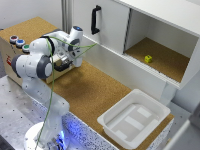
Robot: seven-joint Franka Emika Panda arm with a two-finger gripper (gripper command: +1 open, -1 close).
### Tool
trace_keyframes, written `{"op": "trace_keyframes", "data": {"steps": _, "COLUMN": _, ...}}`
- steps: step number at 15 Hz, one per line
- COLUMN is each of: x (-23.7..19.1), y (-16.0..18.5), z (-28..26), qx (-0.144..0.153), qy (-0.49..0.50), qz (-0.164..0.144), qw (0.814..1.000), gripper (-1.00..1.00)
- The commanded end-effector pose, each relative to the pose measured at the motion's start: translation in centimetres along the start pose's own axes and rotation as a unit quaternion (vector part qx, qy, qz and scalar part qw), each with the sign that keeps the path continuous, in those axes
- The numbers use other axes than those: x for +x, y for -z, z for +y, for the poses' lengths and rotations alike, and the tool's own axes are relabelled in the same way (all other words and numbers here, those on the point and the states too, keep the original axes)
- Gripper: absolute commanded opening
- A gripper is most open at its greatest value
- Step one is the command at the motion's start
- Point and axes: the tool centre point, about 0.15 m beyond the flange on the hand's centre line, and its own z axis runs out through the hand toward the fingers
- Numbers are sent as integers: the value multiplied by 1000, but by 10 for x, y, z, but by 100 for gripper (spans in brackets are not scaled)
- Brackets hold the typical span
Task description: Open the cabinet drawer
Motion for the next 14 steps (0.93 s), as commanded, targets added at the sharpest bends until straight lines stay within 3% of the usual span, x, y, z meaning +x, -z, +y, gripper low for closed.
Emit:
{"op": "trace_keyframes", "data": {"steps": 1, "x": 47, "y": -43, "z": 55, "qx": -2, "qy": -38, "qz": -5, "qw": 999, "gripper": 100}}
{"op": "trace_keyframes", "data": {"steps": 8, "x": 49, "y": 8, "z": 86, "qx": 17, "qy": -41, "qz": 12, "qw": 999, "gripper": 100}}
{"op": "trace_keyframes", "data": {"steps": 14, "x": 56, "y": 30, "z": 72, "qx": 44, "qy": -32, "qz": 23, "qw": 998, "gripper": 100}}
